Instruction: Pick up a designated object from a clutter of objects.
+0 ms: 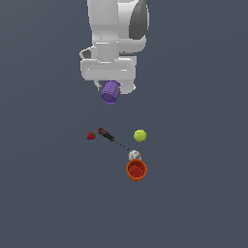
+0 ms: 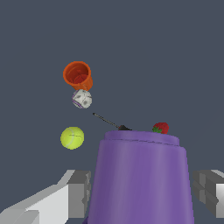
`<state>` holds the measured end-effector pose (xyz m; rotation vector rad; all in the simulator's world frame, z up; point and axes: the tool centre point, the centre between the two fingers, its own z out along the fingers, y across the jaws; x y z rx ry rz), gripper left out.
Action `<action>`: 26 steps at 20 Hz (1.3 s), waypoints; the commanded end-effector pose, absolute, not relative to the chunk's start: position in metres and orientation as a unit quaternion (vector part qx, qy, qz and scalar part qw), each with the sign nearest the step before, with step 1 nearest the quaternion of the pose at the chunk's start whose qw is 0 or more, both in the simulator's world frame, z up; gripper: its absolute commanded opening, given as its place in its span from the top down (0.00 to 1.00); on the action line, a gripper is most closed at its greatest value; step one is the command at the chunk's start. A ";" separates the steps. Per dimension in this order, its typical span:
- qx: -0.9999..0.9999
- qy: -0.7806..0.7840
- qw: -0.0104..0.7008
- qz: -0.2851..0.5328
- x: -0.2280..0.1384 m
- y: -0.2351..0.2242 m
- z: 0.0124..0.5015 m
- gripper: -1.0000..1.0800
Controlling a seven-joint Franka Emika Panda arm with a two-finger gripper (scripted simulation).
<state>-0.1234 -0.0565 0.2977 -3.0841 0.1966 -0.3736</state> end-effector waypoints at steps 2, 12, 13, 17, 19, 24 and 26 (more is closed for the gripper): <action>-0.991 0.063 0.014 -0.120 -0.126 -0.062 0.327 1.00; -0.991 0.063 0.015 -0.120 -0.130 -0.074 0.390 1.00; -0.991 0.063 0.015 -0.120 -0.130 -0.075 0.394 1.00; -0.991 0.063 0.015 -0.120 -0.131 -0.078 0.406 1.00; -0.991 0.063 0.015 -0.120 -0.130 -0.078 0.410 1.00; -0.991 0.063 0.015 -0.120 -0.129 -0.078 0.410 1.00; -0.991 0.063 0.015 -0.120 -0.129 -0.078 0.409 1.00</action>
